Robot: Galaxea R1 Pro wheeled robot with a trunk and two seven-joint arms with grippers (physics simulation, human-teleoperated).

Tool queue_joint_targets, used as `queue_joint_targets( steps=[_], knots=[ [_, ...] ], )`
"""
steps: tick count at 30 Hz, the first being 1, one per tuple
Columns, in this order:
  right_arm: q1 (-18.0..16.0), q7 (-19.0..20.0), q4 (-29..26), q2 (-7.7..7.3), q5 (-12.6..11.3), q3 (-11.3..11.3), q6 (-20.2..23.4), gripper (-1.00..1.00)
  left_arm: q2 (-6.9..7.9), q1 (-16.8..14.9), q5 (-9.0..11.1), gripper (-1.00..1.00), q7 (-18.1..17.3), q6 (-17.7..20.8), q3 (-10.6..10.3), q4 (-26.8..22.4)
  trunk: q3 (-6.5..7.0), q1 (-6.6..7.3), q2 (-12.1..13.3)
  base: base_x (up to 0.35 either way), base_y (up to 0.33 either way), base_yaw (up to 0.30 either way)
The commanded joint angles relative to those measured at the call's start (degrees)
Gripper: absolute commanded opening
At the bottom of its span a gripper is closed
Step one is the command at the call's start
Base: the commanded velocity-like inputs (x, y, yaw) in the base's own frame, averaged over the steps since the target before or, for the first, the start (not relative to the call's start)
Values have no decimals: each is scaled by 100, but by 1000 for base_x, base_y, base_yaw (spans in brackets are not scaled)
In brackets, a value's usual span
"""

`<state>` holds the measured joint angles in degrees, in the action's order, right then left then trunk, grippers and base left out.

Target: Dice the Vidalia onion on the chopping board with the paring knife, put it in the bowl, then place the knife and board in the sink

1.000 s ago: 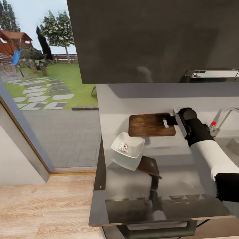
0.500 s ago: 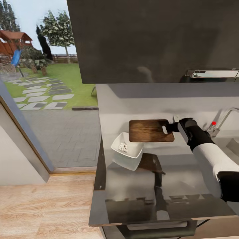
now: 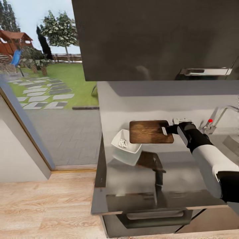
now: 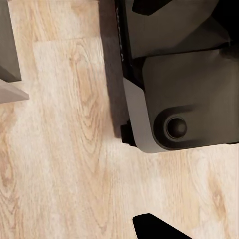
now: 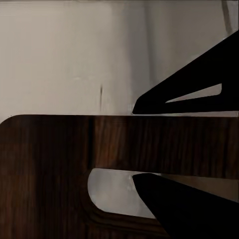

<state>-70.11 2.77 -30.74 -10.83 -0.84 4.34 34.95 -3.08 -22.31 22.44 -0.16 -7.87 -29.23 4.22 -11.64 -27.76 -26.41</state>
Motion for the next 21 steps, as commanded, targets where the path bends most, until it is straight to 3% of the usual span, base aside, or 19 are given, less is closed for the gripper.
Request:
queue_joint_targets(
  steps=[1,15,21],
  knots=[
    [-5,9,30,-9,-16,31,-2,-100,-7,-10,41,100,-2,-42,-48,27,-11,0,-12,-269,0,0],
    [-2,-2,287,29,-15,31,-146,-100,-8,-10,41,100,-18,-81,-48,26,-11,0,-12,-313,-2,0],
    [-2,-5,305,34,-12,31,-149,-100,-14,-10,41,100,-18,-83,-48,28,-11,0,-12,-231,-124,0]
  ],
)
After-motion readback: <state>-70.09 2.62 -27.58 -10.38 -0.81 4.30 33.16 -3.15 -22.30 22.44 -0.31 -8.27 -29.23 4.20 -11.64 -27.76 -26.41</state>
